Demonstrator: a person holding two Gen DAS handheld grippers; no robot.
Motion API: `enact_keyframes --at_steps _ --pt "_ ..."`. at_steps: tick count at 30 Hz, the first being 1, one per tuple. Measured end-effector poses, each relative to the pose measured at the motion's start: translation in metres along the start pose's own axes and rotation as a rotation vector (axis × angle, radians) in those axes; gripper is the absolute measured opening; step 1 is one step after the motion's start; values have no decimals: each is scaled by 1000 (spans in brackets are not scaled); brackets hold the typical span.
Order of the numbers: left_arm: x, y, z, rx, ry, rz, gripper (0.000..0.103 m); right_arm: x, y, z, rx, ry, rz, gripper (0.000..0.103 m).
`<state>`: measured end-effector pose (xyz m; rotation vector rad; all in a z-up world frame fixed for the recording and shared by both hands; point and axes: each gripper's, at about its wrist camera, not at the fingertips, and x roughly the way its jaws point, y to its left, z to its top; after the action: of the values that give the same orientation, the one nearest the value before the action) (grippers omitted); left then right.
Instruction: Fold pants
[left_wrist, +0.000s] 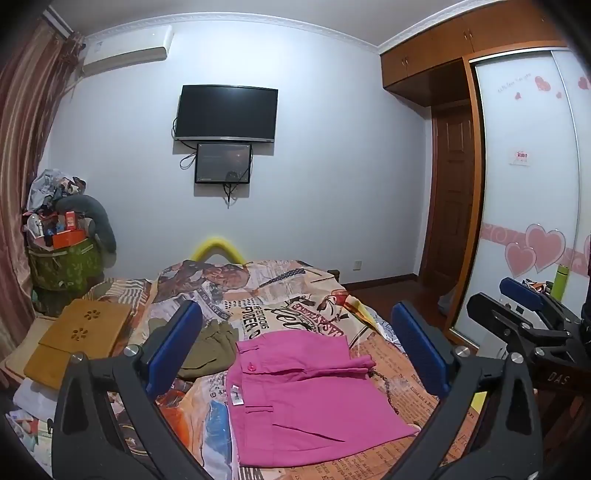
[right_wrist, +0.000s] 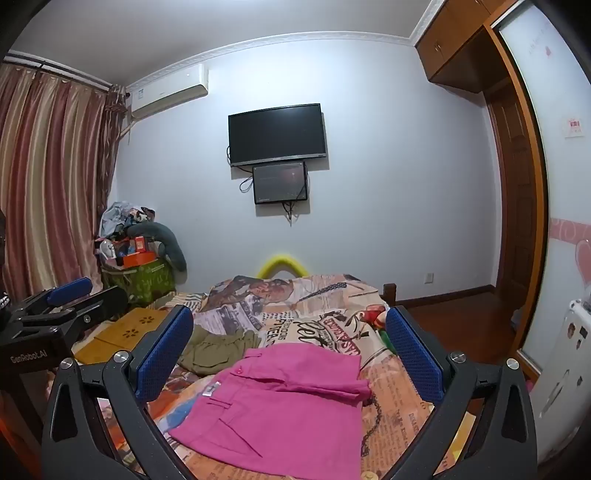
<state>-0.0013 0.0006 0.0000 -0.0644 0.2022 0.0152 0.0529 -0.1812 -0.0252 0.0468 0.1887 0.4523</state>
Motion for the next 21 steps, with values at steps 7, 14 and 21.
enact_keyframes --at_steps 7,14,21 --pt "4 -17 -1 27 29 7 103 0 -1 0 1 -5 -1 103" --pt "9 0 -6 4 32 2 103 0 -2 0 1 -2 -1 103" --pt "12 0 -9 10 33 5 103 2 -2 -1 6 1 1 103"
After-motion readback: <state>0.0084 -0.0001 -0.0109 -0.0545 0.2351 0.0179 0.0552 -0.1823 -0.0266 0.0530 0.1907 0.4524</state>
